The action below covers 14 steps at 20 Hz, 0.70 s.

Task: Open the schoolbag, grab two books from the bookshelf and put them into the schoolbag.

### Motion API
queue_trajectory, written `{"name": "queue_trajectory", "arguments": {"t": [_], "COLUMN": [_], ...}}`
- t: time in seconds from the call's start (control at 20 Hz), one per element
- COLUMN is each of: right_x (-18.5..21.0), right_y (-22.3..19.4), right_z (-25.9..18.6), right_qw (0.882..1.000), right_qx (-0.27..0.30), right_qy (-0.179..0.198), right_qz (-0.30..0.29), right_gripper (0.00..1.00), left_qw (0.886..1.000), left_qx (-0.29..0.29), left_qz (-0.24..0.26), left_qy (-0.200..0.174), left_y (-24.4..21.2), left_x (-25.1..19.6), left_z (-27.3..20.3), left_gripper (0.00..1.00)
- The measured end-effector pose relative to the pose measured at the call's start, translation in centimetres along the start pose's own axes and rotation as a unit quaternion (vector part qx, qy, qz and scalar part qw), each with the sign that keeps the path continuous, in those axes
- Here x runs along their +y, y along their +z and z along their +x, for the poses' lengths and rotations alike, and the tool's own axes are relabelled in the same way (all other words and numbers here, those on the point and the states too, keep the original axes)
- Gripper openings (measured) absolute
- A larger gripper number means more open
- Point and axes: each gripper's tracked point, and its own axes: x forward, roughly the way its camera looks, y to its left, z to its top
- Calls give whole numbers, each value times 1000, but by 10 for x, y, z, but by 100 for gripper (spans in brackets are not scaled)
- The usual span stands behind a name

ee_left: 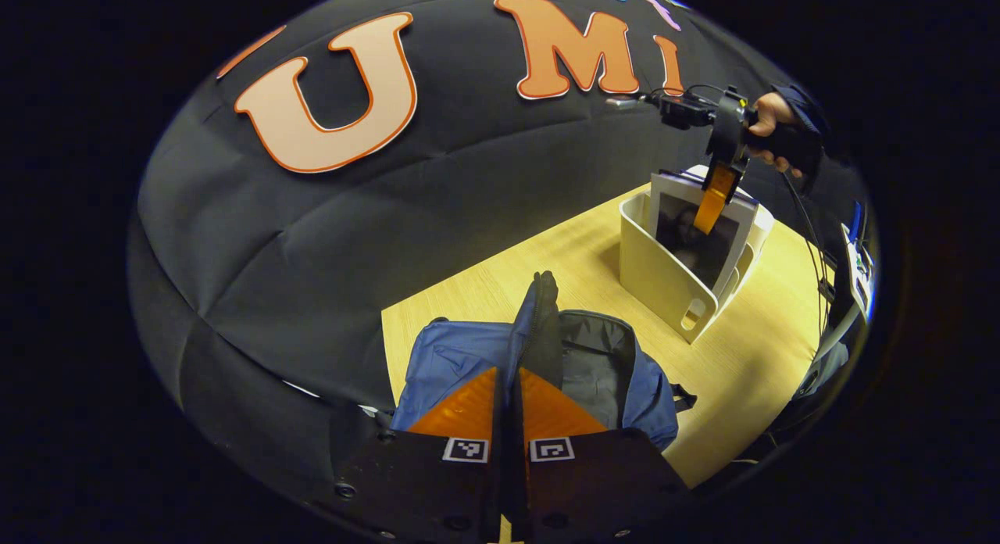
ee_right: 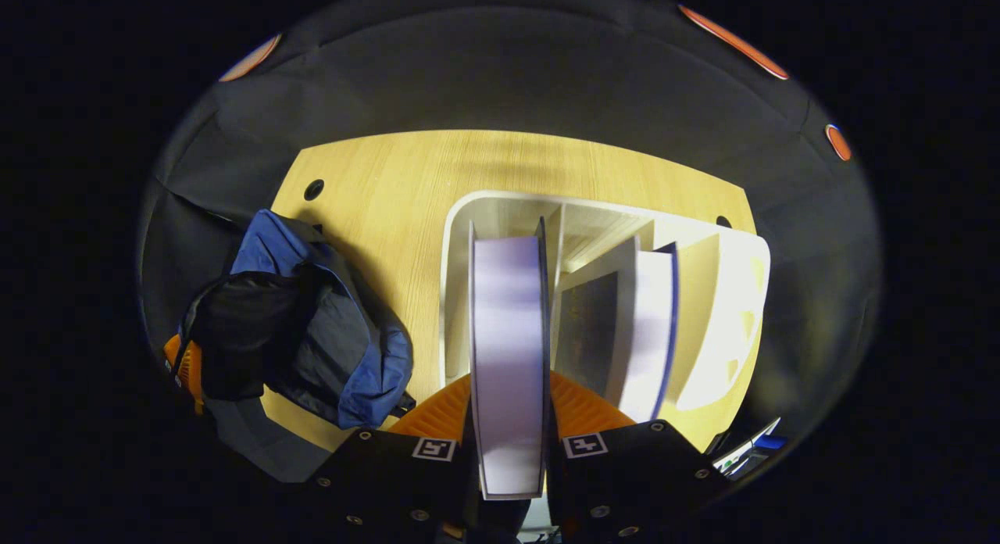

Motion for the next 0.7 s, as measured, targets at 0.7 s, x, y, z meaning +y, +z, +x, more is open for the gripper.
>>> {"name": "queue_trajectory", "arguments": {"t": [0.7], "right_x": [22], "right_y": [10], "right_z": [-151], "right_qw": [971], "right_qx": [-172], "right_qy": [155], "right_qz": [50], "right_gripper": [34], "left_qw": [1000], "left_qx": [2], "left_qz": [4], "left_qy": [21], "left_y": [46], "left_x": [23], "left_z": [-16], "left_gripper": [5]}}
